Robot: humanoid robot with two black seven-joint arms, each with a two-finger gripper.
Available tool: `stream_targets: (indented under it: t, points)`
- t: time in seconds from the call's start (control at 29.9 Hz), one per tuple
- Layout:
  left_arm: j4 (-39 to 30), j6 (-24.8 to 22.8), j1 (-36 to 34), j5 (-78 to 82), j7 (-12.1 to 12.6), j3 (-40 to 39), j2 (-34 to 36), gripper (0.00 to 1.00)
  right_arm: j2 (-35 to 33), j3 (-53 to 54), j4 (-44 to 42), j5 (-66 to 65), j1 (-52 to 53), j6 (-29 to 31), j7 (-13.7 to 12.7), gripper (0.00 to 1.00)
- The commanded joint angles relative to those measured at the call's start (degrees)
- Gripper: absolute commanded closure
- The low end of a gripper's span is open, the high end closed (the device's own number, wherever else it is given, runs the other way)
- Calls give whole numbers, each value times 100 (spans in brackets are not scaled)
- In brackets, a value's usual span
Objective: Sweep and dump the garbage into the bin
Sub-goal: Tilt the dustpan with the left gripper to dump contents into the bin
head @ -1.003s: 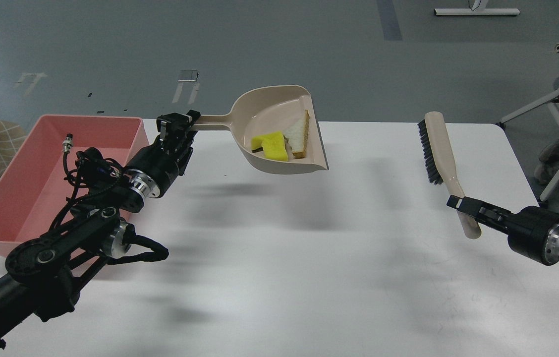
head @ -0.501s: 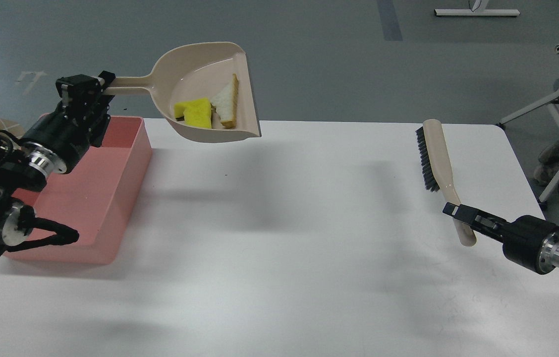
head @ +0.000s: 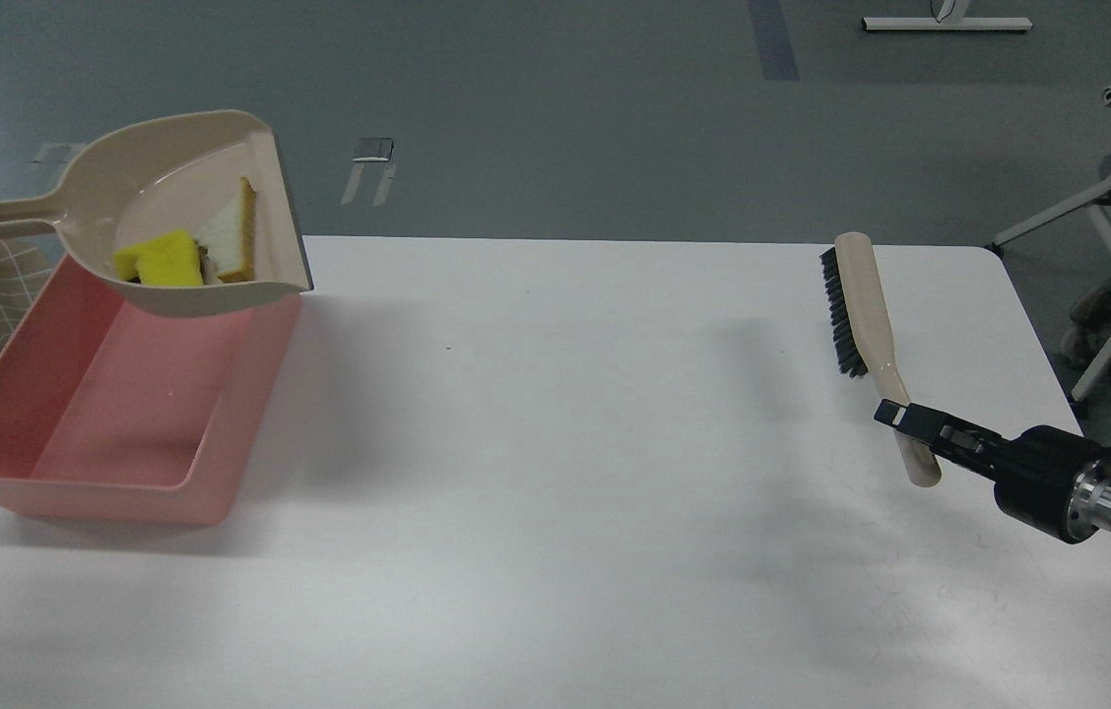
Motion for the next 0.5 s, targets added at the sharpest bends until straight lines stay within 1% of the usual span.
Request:
stream_targets:
  t: [0.0, 0.07, 0.17, 0.3, 0.4, 0.43, 0.47]
  points:
    - [294, -102, 58, 518, -164, -150, 138, 100, 17, 0, 3, 0, -1, -8, -1, 100]
    - [496, -93, 58, 913, -436, -176, 375, 100, 17, 0, 3, 0, -1, -8, -1, 100]
    - [646, -58, 40, 1055, -604, -194, 603, 100, 17, 0, 12, 0, -1, -35, -1, 100]
    - [910, -23, -3, 1082, -745, -211, 991, 100, 26, 0, 12, 0, -1, -44, -1, 100]
    - [1138, -14, -21, 1204, -929, -211, 1245, 100, 26, 0, 21, 0, -1, -52, -1, 100]
    - [1269, 12, -21, 1388, -1077, -203, 1350, 100, 35, 9, 21, 0, -1, -52, -1, 100]
    - [1323, 47, -21, 1503, -1157, -202, 1386, 100, 52, 9, 21, 0, -1, -44, -1, 100]
